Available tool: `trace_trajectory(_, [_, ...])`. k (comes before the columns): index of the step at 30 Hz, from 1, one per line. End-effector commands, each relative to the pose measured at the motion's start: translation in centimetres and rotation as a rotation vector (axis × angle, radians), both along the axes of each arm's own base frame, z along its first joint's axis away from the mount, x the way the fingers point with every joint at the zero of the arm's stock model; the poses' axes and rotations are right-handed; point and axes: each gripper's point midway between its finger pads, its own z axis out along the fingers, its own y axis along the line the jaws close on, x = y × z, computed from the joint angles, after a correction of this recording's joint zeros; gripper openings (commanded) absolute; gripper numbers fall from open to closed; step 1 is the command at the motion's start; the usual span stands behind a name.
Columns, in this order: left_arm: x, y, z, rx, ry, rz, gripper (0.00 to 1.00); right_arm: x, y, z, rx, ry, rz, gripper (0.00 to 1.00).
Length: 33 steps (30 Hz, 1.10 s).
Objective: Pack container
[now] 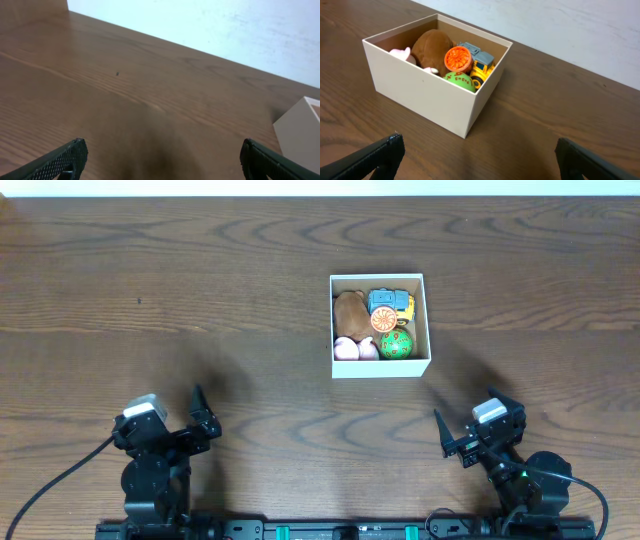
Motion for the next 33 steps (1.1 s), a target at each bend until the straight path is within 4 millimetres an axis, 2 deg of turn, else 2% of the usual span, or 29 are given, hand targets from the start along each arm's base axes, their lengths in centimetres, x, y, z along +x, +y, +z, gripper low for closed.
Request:
trace_trajectory(1, [0.0,0.0,-0.8,0.001,-0.002,0.001,0.98,0.0,-0.2,0.0,0.009,-0.001,-0.010,0.99])
trace_trajectory(7, [0.3,0.0,-2.0,0.001,0.007,0.001,0.98,0.0,-0.2,0.0,0.009,-0.001,-0.010,0.99])
trace_trajectory(19, [0.6,0.0,-5.8,0.001,0.044,0.000,0.98,0.0,-0.2,0.0,0.009,-0.001,-0.010,0.99])
trace_trajectory(33, [0.6,0.0,-5.9,0.001,0.047,0.000,0.98,0.0,-0.2,0.0,0.009,-0.001,-0.010,0.99])
